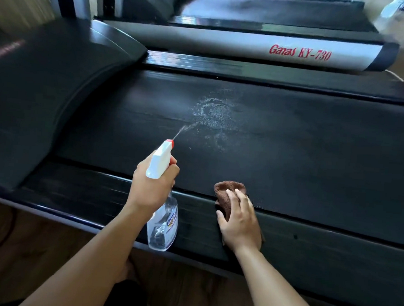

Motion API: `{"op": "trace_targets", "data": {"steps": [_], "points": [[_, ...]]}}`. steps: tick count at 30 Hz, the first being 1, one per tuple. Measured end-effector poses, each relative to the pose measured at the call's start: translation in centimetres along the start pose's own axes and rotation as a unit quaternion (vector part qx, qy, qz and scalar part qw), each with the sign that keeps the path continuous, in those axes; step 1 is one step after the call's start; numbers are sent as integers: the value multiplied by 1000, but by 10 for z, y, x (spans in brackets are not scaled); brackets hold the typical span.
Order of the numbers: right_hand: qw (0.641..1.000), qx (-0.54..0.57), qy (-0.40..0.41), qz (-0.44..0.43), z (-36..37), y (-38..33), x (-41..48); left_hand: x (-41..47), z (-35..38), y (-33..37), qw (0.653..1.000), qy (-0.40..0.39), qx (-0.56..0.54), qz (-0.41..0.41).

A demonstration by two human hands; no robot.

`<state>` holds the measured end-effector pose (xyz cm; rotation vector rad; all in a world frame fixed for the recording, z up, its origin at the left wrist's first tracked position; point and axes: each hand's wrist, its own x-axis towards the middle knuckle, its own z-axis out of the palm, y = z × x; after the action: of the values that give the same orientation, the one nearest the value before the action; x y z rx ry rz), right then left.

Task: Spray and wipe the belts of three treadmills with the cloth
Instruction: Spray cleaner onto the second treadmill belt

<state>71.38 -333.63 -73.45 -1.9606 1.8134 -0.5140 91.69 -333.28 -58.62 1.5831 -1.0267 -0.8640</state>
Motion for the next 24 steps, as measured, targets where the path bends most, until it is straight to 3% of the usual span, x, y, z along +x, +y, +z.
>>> {"op": "trace_targets", "data": {"steps": [12, 19, 24], "points": [[1000, -5, 12, 3, 2, -2, -1, 3, -42, -6, 984, 167, -2, -68], [1000, -6, 22, 6, 5, -2, -1, -7, -52, -11, 975, 181, -31, -127], [1000, -7, 30, 2, 5, -2, -2, -14, -44, -10, 982, 103, -44, -152]]}}
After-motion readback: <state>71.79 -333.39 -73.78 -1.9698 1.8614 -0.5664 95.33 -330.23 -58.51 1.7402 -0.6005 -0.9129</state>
